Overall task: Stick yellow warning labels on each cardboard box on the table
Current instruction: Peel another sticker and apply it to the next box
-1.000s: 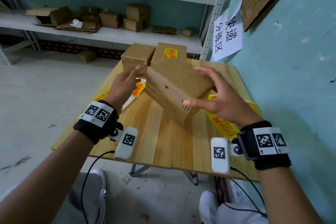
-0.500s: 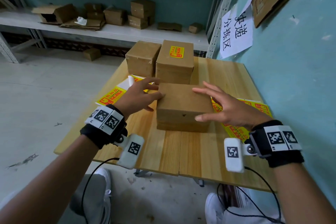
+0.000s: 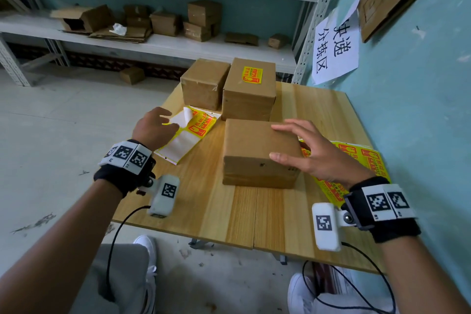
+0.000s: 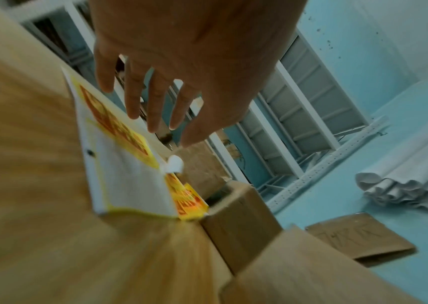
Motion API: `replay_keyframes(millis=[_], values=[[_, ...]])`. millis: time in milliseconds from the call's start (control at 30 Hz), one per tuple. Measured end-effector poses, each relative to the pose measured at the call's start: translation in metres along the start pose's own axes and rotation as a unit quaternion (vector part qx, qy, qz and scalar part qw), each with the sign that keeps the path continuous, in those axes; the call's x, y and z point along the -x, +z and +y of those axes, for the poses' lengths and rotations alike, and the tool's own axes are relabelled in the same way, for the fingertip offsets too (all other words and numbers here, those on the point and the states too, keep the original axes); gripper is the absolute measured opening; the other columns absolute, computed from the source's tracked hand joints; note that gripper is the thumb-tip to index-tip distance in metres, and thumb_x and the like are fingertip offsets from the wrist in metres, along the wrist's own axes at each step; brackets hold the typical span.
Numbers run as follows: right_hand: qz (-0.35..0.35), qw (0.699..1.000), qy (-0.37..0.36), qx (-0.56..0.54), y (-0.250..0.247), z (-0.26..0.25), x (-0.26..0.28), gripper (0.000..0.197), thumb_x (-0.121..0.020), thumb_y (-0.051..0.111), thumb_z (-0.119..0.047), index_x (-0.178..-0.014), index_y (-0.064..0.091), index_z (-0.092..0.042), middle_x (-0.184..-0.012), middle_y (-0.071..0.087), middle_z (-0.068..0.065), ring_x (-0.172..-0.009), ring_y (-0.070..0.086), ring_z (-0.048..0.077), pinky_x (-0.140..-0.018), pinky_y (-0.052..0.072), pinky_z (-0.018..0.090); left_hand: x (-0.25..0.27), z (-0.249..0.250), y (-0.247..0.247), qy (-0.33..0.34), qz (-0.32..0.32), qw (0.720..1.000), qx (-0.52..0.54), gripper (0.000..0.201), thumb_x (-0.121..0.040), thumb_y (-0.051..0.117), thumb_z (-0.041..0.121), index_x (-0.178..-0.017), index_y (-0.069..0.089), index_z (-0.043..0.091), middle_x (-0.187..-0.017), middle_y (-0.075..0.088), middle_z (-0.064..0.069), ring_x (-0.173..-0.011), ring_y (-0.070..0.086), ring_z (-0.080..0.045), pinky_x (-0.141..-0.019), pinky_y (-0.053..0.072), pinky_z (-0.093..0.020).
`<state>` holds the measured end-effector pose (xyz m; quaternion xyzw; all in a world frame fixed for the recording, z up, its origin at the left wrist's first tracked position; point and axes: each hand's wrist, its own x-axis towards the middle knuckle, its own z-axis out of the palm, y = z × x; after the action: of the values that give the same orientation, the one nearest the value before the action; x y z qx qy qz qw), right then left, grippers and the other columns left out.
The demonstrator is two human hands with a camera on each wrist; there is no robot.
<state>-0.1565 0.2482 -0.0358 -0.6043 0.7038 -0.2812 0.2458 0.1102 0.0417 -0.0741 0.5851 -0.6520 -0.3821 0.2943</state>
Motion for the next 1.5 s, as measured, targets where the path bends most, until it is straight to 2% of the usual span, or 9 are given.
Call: replay_keyframes(millis=[233, 433, 500, 700, 1067, 1233, 1333, 1400, 1500], values=[[0.002, 1.000, -0.001, 0.001, 0.001, 0.002, -0.001, 0.079, -0.065, 0.065, -0.067, -0.138, 0.048, -0.042, -0.147, 0.028, -0.012, -0.136, 0.032, 0.005, -0.102, 0.031, 0.018, -0.012, -0.019, -0.016, -0.020, 0.009, 0.992, -0.127, 0.042, -0.083, 0.070, 0.021, -0.124, 0.059, 0.017, -0.124, 0.062, -0.010, -0.115, 0.056, -0.029, -0.096, 0.047, -0.037], [0.004, 1.000, -0.002, 0.003, 0.002, 0.004, -0.002, 0.080, -0.065, 0.064, -0.068, -0.138, 0.048, -0.043, -0.148, 0.027, -0.012, -0.135, 0.033, 0.007, -0.099, 0.031, 0.016, -0.015, -0.025, -0.021, -0.056, 0.013, 0.980, -0.190, 0.061, -0.076, 0.078, 0.031, -0.131, 0.054, 0.020, -0.134, 0.051, -0.014, -0.127, 0.042, -0.033, -0.102, 0.040, -0.041], [0.004, 1.000, -0.002, 0.003, 0.001, 0.004, -0.002, 0.080, -0.065, 0.065, -0.068, -0.139, 0.047, -0.043, -0.148, 0.027, -0.013, -0.135, 0.033, 0.007, -0.099, 0.032, 0.017, -0.017, -0.026, -0.022, -0.074, 0.004, 0.980, -0.185, 0.065, -0.077, 0.077, 0.032, -0.135, 0.051, 0.019, -0.137, 0.051, -0.013, -0.127, 0.045, -0.033, -0.103, 0.041, -0.041], [0.005, 1.000, -0.007, 0.005, 0.001, 0.006, -0.003, 0.082, -0.063, 0.064, -0.071, -0.138, 0.048, -0.043, -0.147, 0.028, -0.012, -0.136, 0.033, 0.008, -0.103, 0.034, 0.020, -0.015, -0.024, -0.027, -0.091, 0.023, 0.983, -0.157, 0.047, -0.081, 0.073, 0.022, -0.126, 0.060, 0.013, -0.128, 0.060, -0.012, -0.117, 0.056, -0.032, -0.095, 0.045, -0.037], [0.008, 1.000, -0.010, 0.007, 0.002, 0.007, -0.003, 0.081, -0.064, 0.065, -0.069, -0.138, 0.048, -0.043, -0.147, 0.029, -0.012, -0.137, 0.033, 0.008, -0.105, 0.034, 0.022, -0.007, -0.022, -0.042, -0.057, 0.060, 0.980, -0.179, 0.052, -0.078, 0.074, 0.007, -0.127, 0.058, 0.013, -0.121, 0.062, -0.017, -0.114, 0.056, -0.033, -0.090, 0.045, -0.037], [0.011, 1.000, -0.015, 0.002, 0.002, 0.006, -0.003, 0.081, -0.063, 0.065, -0.071, -0.137, 0.050, -0.042, -0.145, 0.030, -0.012, -0.137, 0.033, 0.006, -0.109, 0.036, 0.025, -0.005, -0.017, -0.047, -0.040, 0.101, 0.987, -0.117, 0.040, -0.078, 0.075, 0.011, -0.117, 0.066, 0.012, -0.115, 0.066, -0.016, -0.112, 0.058, -0.033, -0.092, 0.046, -0.037], [0.006, 1.000, -0.010, 0.004, 0.002, 0.004, -0.002, 0.079, -0.065, 0.066, -0.067, -0.138, 0.049, -0.042, -0.146, 0.029, -0.012, -0.136, 0.032, 0.006, -0.106, 0.035, 0.022, -0.005, -0.010, -0.051, 0.000, 0.123, 0.991, -0.042, 0.022, -0.071, 0.080, 0.016, -0.093, 0.075, 0.016, -0.098, 0.070, -0.017, -0.101, 0.064, -0.035, -0.088, 0.054, -0.041], [0.007, 1.000, -0.009, 0.007, 0.002, 0.003, -0.002, 0.079, -0.066, 0.066, -0.066, -0.139, 0.048, -0.042, -0.146, 0.029, -0.011, -0.136, 0.032, 0.006, -0.106, 0.035, 0.022, -0.002, -0.005, -0.054, 0.029, 0.133, 0.989, 0.048, 0.013, -0.064, 0.080, 0.016, -0.074, 0.073, 0.021, -0.082, 0.071, -0.015, -0.087, 0.069, -0.035, -0.082, 0.057, -0.046], [0.012, 1.000, -0.008, 0.004, 0.002, 0.002, -0.001, 0.079, -0.066, 0.067, -0.065, -0.138, 0.049, -0.041, -0.146, 0.030, -0.010, -0.137, 0.032, 0.006, -0.105, 0.033, 0.018, 0.003, 0.009, -0.058, 0.052, 0.130, 0.975, 0.173, 0.017, -0.067, 0.077, 0.004, -0.079, 0.072, 0.015, -0.083, 0.069, -0.012, -0.079, 0.068, -0.030, -0.077, 0.059, -0.039]])
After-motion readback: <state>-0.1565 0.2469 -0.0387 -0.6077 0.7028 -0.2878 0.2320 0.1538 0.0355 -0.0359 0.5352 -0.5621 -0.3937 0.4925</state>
